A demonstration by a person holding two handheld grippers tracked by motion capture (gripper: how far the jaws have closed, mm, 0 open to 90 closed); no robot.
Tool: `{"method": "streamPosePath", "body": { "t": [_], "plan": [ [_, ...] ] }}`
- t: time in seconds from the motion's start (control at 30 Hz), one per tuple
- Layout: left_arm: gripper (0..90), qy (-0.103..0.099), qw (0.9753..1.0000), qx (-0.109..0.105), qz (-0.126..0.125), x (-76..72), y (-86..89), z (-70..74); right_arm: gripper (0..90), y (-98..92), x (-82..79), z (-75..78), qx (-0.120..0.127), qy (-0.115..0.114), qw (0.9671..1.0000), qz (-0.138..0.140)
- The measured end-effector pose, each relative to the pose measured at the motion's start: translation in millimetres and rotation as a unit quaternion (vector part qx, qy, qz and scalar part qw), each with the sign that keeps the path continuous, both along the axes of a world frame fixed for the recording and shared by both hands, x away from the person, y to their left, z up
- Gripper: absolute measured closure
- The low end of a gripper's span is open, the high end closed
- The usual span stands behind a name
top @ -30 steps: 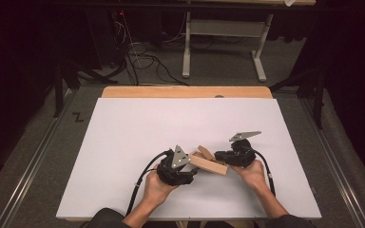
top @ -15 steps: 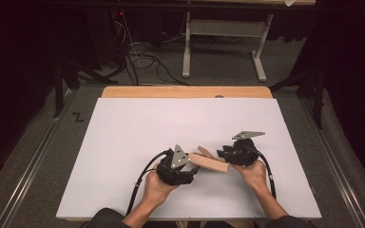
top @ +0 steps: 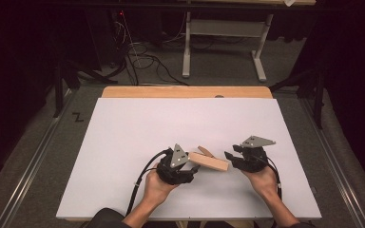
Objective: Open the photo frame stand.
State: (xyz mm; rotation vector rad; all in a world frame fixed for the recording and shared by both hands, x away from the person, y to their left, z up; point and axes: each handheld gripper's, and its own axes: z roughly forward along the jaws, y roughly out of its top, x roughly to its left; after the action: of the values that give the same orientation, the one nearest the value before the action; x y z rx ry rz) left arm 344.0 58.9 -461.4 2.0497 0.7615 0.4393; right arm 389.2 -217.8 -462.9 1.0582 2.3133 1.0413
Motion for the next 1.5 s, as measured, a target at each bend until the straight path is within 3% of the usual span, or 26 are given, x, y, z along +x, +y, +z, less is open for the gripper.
{"method": "streamPosePath", "body": {
  "t": [0.1,0.3,0.6,0.97,1.2,1.5],
  "plan": [
    [43.2,0.000,1.0000,-0.001,0.001,0.5,0.0,0.2,53.9,-7.6,-11.0,0.4,-0.006,-0.017,0.9998,0.002],
    [43.4,0.001,1.0000,-0.003,0.002,1.2,-0.1,0.4,49.0,-16.8,-29.6,-0.5,-0.007,-0.020,0.9997,0.014],
    [43.8,0.004,1.0000,-0.006,0.006,2.1,-0.4,1.0,42.6,-7.5,-47.4,-4.6,-0.023,-0.024,0.9984,0.047],
    [44.1,0.006,0.9999,-0.008,0.006,3.4,-0.4,1.5,39.9,12.4,-52.3,-8.4,-0.035,-0.038,0.9970,0.057],
    [44.1,0.006,0.9999,-0.006,0.006,3.9,-0.7,2.2,47.3,20.3,-50.1,-6.3,-0.024,-0.055,0.9968,0.052],
    [45.2,0.008,0.9998,-0.016,-0.001,4.6,0.0,5.3,55.1,17.6,-46.9,-1.7,-0.022,-0.055,0.9973,0.043]
  ]
}}
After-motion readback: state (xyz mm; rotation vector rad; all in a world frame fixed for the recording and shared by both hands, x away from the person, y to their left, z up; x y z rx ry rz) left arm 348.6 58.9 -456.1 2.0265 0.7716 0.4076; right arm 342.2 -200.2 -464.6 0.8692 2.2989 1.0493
